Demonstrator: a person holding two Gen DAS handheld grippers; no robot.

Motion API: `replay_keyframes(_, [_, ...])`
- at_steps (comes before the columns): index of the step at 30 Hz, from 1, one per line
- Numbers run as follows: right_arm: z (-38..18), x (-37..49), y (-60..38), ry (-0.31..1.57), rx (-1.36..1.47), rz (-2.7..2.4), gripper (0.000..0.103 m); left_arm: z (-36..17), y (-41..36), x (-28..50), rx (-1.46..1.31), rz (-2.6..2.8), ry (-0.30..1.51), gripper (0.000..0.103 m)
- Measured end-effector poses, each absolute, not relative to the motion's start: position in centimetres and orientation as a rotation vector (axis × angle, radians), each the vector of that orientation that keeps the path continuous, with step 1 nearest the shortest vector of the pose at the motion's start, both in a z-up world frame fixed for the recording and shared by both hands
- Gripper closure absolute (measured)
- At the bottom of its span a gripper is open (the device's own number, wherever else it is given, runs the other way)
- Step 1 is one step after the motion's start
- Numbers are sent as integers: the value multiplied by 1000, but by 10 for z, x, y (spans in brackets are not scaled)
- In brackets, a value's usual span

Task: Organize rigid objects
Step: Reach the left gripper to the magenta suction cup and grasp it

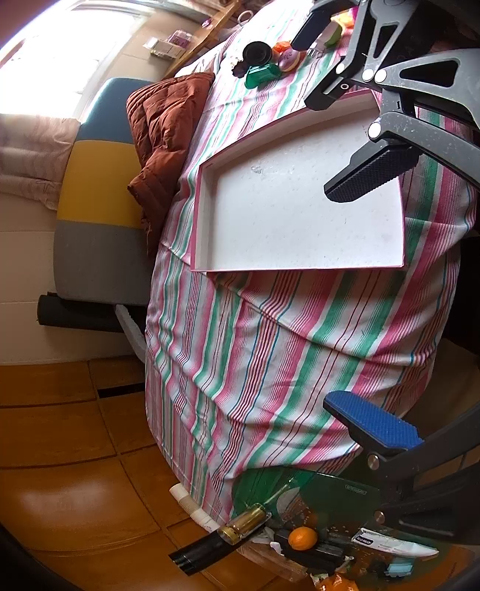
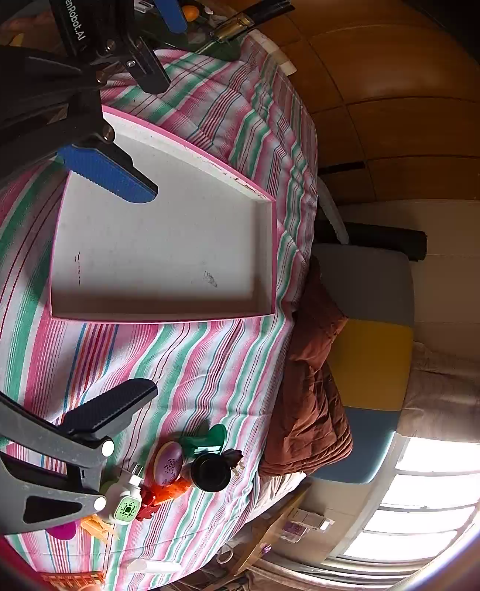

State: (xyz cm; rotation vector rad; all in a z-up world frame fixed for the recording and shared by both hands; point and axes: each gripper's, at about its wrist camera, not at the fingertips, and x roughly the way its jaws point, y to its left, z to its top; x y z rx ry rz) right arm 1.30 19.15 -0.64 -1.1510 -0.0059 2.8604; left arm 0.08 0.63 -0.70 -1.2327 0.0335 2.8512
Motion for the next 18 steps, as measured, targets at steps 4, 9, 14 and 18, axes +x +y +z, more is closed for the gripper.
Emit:
replay_keyframes(4, [-7, 13, 198, -5, -1158, 2856, 6, -7, 8, 0, -1212, 2804, 10, 0])
replay_keyframes(9, [-2, 14, 226, 62, -1146, 2831, 6, -10, 16, -2, -1207, 2689, -45, 0])
replay_keyframes(14, [9, 17, 286, 266, -1142, 2765, 6, -11, 33, -10, -1223, 2603, -47, 0])
replay_keyframes(18, [19, 38, 352, 482, -1096, 2683, 5, -6, 60, -12, -1171, 2533, 5, 0])
